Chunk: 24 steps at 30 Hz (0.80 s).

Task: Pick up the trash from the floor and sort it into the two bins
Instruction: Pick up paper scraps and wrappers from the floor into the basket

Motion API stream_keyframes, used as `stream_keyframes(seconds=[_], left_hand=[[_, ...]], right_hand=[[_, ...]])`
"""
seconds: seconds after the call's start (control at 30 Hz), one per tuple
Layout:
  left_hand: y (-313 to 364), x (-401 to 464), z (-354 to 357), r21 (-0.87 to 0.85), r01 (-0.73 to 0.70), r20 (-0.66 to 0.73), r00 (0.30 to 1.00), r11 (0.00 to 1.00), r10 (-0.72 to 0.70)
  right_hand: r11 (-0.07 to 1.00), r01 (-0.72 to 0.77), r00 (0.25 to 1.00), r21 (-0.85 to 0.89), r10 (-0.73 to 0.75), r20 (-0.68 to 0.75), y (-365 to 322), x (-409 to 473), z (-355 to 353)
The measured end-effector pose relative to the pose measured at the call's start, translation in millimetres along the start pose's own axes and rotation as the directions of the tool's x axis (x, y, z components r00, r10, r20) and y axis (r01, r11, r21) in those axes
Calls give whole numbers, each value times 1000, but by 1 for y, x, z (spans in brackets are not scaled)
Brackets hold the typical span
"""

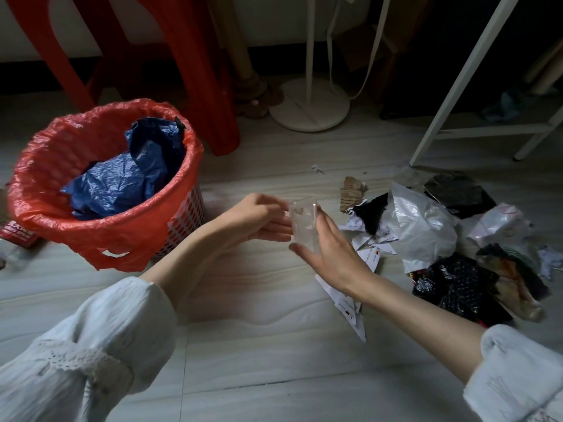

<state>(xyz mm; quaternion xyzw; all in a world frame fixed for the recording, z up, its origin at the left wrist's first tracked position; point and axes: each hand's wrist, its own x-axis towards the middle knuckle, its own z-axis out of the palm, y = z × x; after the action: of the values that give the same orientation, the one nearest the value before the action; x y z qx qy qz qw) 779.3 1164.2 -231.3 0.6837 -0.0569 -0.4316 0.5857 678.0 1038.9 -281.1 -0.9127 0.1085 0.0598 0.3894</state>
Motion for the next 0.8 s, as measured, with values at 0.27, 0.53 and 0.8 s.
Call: stream_keyframes(seconds=[0.27,0.53,0.8], left_hand=[[-2,8,-20,716,-337,61,903,611,426],[26,-6,-49,685,-326,-53,870,652,491],[64,-44,-121,488,-466,-310,698,738,646]], right_hand=[[987,160,970,13,-154,-190,0,8,-6],[937,80,965,341,13,-261,-51,46,-25],[809,151,980,569,-48,-191,-149,95,-28]])
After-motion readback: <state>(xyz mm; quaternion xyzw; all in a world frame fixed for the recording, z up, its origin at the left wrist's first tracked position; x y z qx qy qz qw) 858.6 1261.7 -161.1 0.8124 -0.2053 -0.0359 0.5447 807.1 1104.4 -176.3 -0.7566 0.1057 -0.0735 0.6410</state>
